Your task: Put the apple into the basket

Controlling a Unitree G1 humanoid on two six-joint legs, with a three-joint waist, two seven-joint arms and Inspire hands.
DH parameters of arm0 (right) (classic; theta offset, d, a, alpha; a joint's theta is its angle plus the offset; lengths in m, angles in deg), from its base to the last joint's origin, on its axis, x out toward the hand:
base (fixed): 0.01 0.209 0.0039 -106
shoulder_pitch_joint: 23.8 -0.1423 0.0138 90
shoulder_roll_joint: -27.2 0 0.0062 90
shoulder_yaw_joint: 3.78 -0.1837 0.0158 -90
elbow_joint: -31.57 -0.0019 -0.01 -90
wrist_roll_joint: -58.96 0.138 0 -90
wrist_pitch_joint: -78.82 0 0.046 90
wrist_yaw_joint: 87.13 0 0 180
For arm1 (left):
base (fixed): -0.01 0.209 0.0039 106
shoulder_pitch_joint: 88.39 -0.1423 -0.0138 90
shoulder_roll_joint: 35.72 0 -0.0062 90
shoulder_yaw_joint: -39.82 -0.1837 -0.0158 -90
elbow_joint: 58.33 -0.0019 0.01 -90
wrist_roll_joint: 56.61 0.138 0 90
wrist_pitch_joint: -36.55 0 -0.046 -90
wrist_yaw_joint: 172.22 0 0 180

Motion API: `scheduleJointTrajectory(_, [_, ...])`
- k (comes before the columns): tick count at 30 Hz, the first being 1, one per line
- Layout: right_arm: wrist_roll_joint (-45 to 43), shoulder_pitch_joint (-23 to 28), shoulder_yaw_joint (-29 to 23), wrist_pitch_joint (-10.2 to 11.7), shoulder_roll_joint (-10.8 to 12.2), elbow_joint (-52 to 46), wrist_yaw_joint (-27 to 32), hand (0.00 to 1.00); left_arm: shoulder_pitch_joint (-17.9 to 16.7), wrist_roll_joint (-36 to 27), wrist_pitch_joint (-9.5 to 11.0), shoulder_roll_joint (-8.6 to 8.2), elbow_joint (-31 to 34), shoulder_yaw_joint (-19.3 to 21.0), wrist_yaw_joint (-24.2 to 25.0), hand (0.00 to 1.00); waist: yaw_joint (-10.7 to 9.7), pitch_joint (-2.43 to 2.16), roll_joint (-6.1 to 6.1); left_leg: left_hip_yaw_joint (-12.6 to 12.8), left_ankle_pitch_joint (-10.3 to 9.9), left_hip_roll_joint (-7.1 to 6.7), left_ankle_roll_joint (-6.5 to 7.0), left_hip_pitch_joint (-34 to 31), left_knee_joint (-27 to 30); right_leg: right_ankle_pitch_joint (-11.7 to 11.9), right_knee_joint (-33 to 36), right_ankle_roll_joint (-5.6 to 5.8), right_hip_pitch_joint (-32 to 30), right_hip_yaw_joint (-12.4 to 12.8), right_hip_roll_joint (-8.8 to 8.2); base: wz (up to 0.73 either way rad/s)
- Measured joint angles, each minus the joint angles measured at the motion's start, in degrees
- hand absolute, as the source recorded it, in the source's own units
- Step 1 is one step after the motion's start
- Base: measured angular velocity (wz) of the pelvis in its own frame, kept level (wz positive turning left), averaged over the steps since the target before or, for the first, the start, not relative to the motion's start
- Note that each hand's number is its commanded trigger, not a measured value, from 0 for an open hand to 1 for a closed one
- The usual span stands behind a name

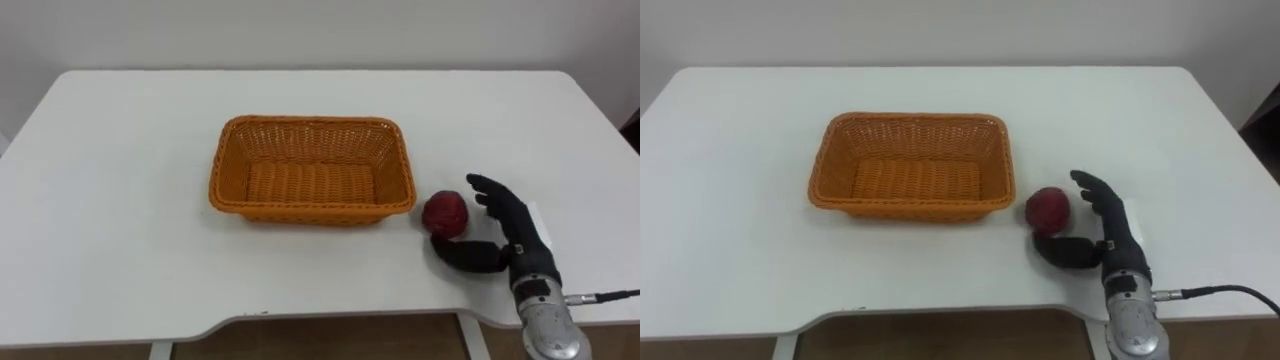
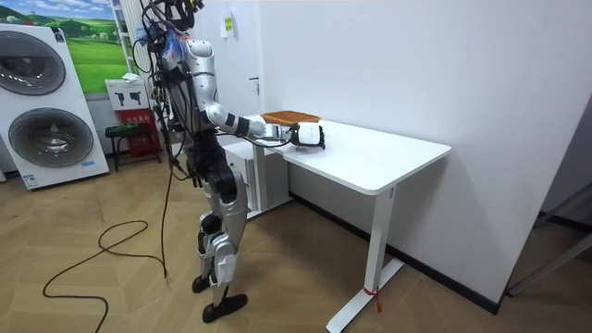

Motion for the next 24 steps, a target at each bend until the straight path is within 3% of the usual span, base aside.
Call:
scheduleJointTrajectory(16, [0.5,-0.7,-1.4,1.8,1.1,2.5,1.5,1.00,0.4,0.0,0.2,0.00,-0.1,0.0,0.1,0.00,-0.2,0.16,-0.02,0.0,0.0,0.02,0.00,0.0,-0.1,0.0,0.1,0.00,0.1,-0.5,-0.02,0.00])
scheduleJointTrajectory(21, [1.4,-0.7,-1.4,1.5,1.1,2.2,1.8,1.00,0.5,0.0,0.2,0.00,-0.1,0.0,0.1,0.00,-0.1,0.10,-0.18,0.0,0.0,0.02,0.00,-0.3,-0.5,0.0,0.1,0.00,-0.1,-0.5,-0.03,0.00])
scheduleJointTrajectory(24, [2.5,-0.7,-1.5,-0.1,1.1,0.9,1.9,1.00,0.6,0.0,0.2,0.01,-0.3,0.8,0.0,0.00,-0.1,0.02,-0.37,0.0,0.0,0.00,0.00,-0.3,0.0,0.0,0.2,0.00,-0.1,-0.3,-0.05,0.00])
